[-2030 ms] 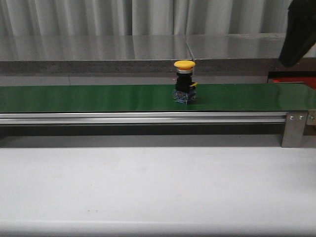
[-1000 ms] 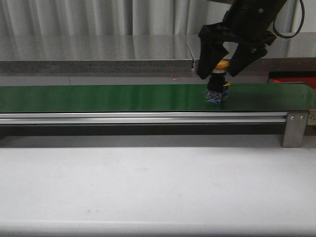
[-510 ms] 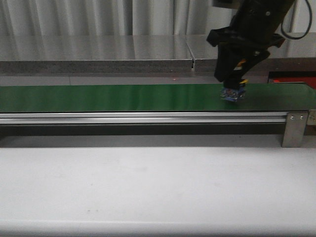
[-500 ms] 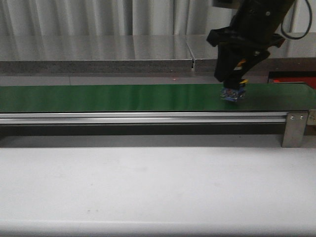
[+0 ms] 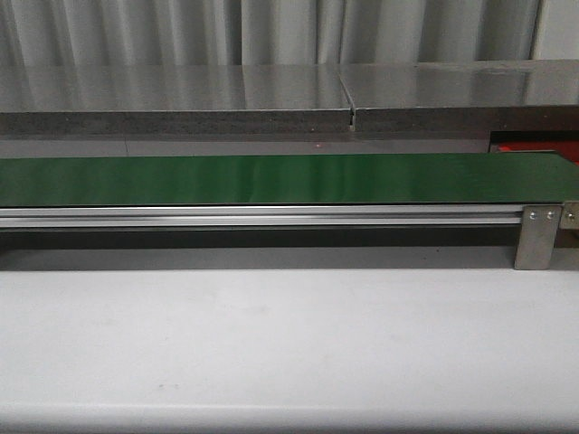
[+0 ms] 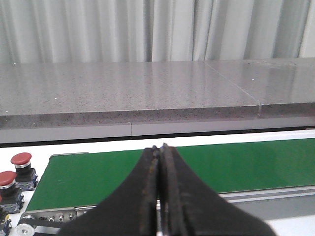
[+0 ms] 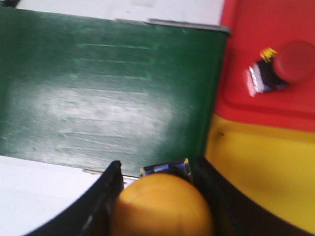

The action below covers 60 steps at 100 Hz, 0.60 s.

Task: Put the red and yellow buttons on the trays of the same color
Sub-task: 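Carry the yellow button into the yellow tray and release it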

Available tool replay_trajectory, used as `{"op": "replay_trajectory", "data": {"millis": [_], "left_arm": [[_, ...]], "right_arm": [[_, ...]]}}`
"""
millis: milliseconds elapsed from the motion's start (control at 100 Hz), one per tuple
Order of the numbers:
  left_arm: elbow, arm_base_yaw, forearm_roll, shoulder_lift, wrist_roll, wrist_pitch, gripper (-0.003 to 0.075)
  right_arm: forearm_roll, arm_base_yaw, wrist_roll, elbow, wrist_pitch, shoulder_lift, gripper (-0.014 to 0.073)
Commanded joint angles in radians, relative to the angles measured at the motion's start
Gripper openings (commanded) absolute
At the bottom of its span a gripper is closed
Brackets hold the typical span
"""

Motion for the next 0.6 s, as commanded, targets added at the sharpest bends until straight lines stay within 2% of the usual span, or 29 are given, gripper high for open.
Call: {"op": "replay_trajectory", "data": {"millis": [0,100,260,590], "left_arm": [[-0.024,-0.006,-0.013,0.009,-0.002,-0.081,-0.0019],[-0.024,-0.006,-0.013,0.009,-0.002,-0.081,-0.0019],[-0.024,-0.006,-0.013,0.009,-0.002,-0.081,-0.0019],[-0.024,-0.006,-0.013,0.009,-0.002,-0.081,-0.0019]], "right_arm": [[0.041,-0.073,0.001,0.051,-0.081,-0.067,0.0183],[0.069,-0.140,0.001,0.143,-0.151,-0.067,0.0183],[0.074,-0.189,0.001,0.269,-0.316,-0.057,0.0183],[0.102,-0.187,-0.002,0.302,-0.442,0.046,0.0183]]}}
